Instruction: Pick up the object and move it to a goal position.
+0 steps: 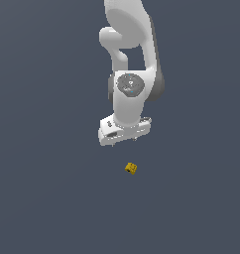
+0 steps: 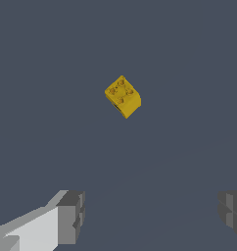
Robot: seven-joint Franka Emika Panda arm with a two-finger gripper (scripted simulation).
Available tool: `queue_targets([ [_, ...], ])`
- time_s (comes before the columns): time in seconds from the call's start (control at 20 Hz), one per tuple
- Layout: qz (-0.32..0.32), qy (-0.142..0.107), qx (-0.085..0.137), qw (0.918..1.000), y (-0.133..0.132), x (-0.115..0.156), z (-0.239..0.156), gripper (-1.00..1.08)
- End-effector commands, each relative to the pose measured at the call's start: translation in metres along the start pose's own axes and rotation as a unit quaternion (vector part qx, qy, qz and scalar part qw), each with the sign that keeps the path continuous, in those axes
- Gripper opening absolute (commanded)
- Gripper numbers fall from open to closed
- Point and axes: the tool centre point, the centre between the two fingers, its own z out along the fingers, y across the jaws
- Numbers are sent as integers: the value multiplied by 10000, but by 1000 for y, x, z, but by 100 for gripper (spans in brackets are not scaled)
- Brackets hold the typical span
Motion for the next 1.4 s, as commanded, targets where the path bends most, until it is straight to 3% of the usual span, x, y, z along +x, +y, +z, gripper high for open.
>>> queue_targets([
  [0.0, -347, 19, -7, 9994, -1, 8, 5, 100],
  [0.4, -1528, 99, -22, 9882, -3, 34, 25, 100],
  [0.9, -2866, 218, -30, 9578, -7, 62, 49, 100],
  [1.35, -3514, 291, -36, 9358, -9, 76, 61, 100],
])
